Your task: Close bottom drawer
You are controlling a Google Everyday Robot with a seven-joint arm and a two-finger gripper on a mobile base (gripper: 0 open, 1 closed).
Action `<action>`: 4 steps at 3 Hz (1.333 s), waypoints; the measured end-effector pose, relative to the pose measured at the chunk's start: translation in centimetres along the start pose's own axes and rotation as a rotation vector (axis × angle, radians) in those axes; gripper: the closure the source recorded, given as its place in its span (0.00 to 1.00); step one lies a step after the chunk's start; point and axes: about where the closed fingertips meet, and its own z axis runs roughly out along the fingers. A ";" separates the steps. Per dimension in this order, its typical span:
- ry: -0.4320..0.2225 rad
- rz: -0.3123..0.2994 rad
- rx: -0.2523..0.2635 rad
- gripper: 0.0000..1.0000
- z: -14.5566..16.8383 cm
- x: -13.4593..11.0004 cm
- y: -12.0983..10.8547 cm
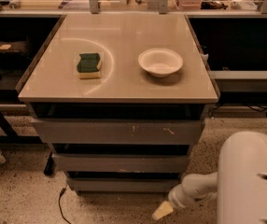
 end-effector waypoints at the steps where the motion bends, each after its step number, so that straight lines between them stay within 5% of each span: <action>1: -0.014 0.236 0.223 0.00 -8.4 0.7 -5.0; 2: -0.109 0.462 0.452 0.00 -17.3 -1.5 -8.5; 3: -0.187 0.587 0.569 0.00 -22.5 -1.3 -10.1; 4: -0.179 0.583 0.562 0.00 -22.2 -0.8 -10.2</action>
Offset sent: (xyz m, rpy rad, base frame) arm -0.5309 -0.2592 0.2551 -0.6572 0.4404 -1.1836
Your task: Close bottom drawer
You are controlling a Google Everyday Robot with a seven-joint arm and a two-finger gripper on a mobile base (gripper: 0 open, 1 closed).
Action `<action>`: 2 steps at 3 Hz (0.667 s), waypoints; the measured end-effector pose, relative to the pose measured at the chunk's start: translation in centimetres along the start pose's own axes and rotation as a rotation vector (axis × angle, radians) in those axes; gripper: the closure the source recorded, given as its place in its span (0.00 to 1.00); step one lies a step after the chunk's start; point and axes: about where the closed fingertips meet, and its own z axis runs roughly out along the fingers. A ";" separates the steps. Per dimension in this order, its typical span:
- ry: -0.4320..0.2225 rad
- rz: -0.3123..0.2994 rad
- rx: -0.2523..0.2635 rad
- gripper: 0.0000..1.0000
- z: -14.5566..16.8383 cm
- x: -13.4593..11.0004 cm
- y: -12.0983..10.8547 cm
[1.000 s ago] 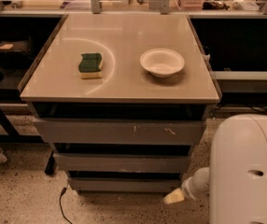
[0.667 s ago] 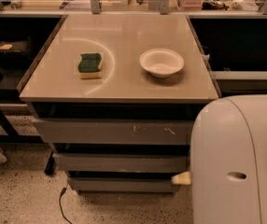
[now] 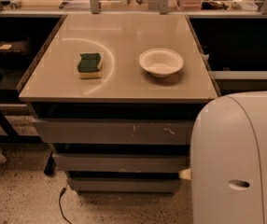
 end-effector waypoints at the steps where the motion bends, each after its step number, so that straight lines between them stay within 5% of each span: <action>1: 0.047 0.031 0.049 0.00 -0.5 2.6 -2.9; 2: 0.220 0.233 0.211 0.00 -4.5 14.6 -12.5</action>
Offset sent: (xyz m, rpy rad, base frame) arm -0.3713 -0.3003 -0.0111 -0.2158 0.4435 -0.7828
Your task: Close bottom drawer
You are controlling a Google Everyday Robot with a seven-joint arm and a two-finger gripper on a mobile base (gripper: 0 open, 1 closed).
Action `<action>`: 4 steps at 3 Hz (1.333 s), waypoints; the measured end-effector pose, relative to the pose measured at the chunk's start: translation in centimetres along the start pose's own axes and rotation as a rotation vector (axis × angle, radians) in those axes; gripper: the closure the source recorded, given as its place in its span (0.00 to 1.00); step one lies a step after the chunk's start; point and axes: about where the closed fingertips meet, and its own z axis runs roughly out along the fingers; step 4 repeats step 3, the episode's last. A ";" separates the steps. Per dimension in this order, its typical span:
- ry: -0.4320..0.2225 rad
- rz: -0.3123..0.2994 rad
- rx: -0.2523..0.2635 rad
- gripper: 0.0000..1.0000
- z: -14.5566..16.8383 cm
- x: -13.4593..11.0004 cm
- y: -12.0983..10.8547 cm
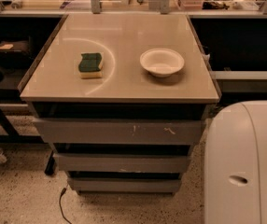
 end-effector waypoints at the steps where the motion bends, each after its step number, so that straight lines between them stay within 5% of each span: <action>1: 0.232 0.276 0.204 0.00 -3.5 16.3 -13.5; 2: 0.395 0.541 0.405 0.00 -10.3 31.8 -23.0; 3: 0.417 0.643 0.494 0.00 -14.0 37.0 -26.2; 4: 0.417 0.643 0.494 0.00 -14.0 37.0 -26.2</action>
Offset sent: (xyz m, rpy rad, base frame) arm -0.6135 -0.2120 0.1493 -0.4085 0.3912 -1.1836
